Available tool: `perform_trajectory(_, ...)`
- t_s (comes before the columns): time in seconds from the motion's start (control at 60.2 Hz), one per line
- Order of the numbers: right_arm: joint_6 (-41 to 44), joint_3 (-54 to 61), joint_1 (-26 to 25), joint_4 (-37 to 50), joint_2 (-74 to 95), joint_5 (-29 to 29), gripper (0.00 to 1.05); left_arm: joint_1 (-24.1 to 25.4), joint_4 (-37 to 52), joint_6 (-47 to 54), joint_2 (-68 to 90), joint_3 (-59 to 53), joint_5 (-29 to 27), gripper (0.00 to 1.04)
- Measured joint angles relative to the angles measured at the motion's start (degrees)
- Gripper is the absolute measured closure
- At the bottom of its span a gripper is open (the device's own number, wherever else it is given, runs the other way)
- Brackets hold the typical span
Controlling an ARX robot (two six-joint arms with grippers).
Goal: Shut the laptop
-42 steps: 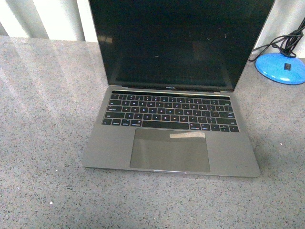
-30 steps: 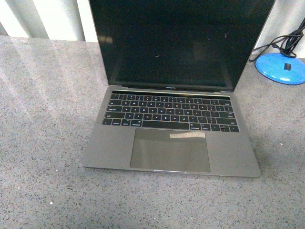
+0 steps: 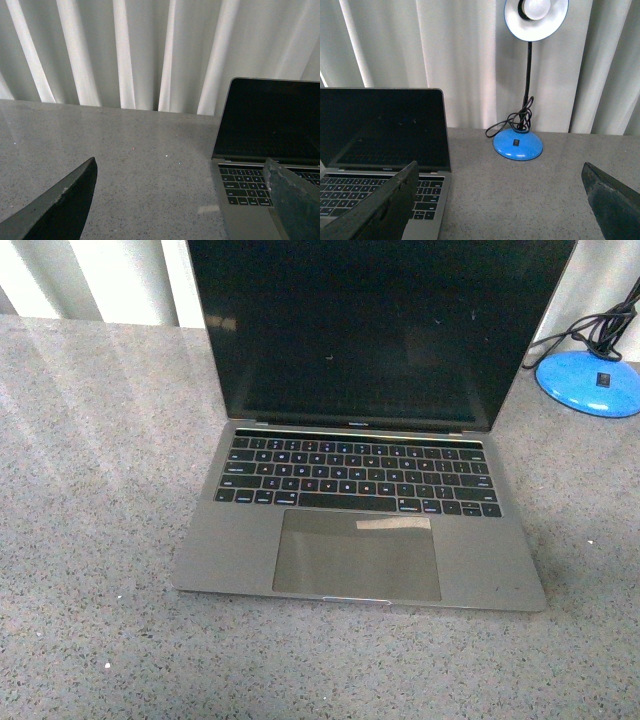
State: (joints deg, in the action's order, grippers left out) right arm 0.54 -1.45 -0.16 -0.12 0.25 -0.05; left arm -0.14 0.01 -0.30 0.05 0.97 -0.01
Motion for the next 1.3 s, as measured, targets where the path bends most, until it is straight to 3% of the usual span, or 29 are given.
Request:
perform_trajectory(0.498,0.0,0.0,0.0,0.0,0.0,0.0,0.10,0.0,0.0,0.0,0.0,0.0,0.0,0.07)
perform_trajectory(0.531,-1.0,-0.6,0.7,-2.1,1.0,2.2,0.10,-0.7,-1.3,-0.5,0.8,0.3,-2.3,0.07)
perform_trajectory(0.598,-4.1,-5.8,1.3,-15.1,9.6,9.6,0.10,-2.8,-7.9,-3.4,5.0,2.6,-9.9,0.07)
perform_trajectory(0.681,-5.0,-8.3,-2.5,-21.3,19.4,7.8,0.10,-3.8,-8.5,-5.5,11.7,3.2,-11.9,0.07)
perform_trajectory(0.747,-3.2,-10.2,-6.7,-17.5,30.8,2.9,0.10,-3.6,-3.9,-7.3,19.8,4.5,-6.8,0.07)
perform_trajectory(0.847,2.1,-16.2,-7.4,-6.0,46.2,0.5,0.10,-2.8,11.8,-7.0,34.8,8.8,-0.9,0.07)
perform_trajectory(1.03,9.5,-26.2,-5.2,4.1,65.8,0.8,0.10,-4.1,28.5,-5.9,56.4,18.2,0.5,0.07)
perform_trajectory(1.295,16.8,-39.0,-0.4,10.1,81.5,2.4,0.10,-7.1,36.3,-4.3,73.3,28.0,-1.4,0.07)
